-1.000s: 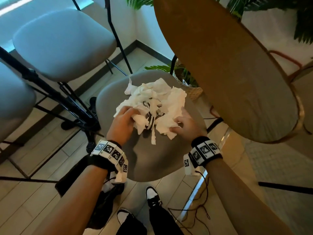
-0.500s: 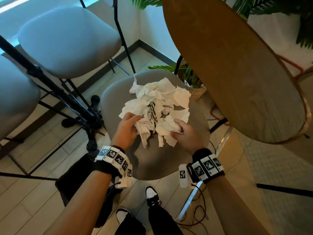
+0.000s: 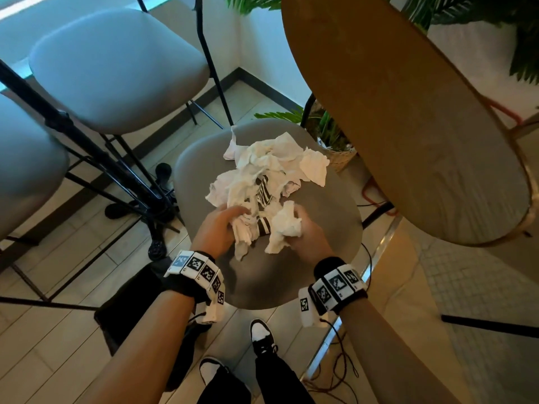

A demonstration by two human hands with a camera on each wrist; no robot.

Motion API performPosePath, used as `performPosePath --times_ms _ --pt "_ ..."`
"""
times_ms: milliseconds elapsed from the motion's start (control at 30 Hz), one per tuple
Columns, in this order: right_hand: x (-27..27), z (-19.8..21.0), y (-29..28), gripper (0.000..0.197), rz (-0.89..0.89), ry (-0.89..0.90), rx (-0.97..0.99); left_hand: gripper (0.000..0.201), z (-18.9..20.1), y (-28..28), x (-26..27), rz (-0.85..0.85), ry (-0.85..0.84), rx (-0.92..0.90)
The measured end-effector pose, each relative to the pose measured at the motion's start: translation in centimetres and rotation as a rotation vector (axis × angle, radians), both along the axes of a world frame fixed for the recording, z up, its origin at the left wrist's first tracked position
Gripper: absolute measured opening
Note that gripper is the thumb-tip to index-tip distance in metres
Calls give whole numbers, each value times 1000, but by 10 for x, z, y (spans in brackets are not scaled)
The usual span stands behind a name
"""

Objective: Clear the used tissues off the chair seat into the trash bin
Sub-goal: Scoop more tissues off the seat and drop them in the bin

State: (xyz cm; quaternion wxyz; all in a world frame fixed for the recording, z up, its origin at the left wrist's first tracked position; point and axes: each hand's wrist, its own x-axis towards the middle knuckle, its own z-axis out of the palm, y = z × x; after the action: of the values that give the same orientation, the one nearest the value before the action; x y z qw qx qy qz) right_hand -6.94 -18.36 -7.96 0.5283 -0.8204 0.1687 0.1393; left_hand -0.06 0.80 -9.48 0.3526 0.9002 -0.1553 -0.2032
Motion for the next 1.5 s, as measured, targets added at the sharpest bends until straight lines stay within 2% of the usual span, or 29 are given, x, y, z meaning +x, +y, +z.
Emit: performPosePath --times_ms 33,100,233,400,600,766,866,1000,1100,1166,1233,1366,1433,1500 --pt "-1 -2 8 66 45 16 42 37 -1 -1 -2 -38 12 -17" --pt "-1 -10 23 69 103 43 9 40 -3 -8 -8 -100 56 -21" --pt "5 -11 31 48 39 52 -49 39 -3 -17 -11 -52 103 -32" --pt "5 13 14 34 53 -9 -7 42 28 -19 -7 -86 76 -116" --pt "3 80 1 57 90 -119 33 46 88 -15 -2 -180 -6 -252" --pt "4 144 14 55 184 -323 -107 44 143 2 -10 -134 -186 -374" --pt "1 170 38 86 225 -409 -199 43 171 27 -23 -62 -249 -434" --pt "-5 185 84 54 306 -537 -205 48 182 74 -44 55 -267 -507" --pt "-1 159 131 49 380 -453 -94 50 158 121 -58 164 -236 -473" --pt "3 127 166 42 435 -346 -17 50 131 152 -67 248 -167 -453" --pt "8 86 205 42 501 -284 -30 44 98 184 -77 335 -94 -437" --pt "3 -22 293 45 654 -130 -90 40 17 253 -110 510 -22 -320" --pt "-10 -82 328 47 757 -63 -122 39 -36 281 -132 567 66 -204" --pt "-18 -142 354 39 863 -9 -155 37 -94 300 -146 607 156 -157"
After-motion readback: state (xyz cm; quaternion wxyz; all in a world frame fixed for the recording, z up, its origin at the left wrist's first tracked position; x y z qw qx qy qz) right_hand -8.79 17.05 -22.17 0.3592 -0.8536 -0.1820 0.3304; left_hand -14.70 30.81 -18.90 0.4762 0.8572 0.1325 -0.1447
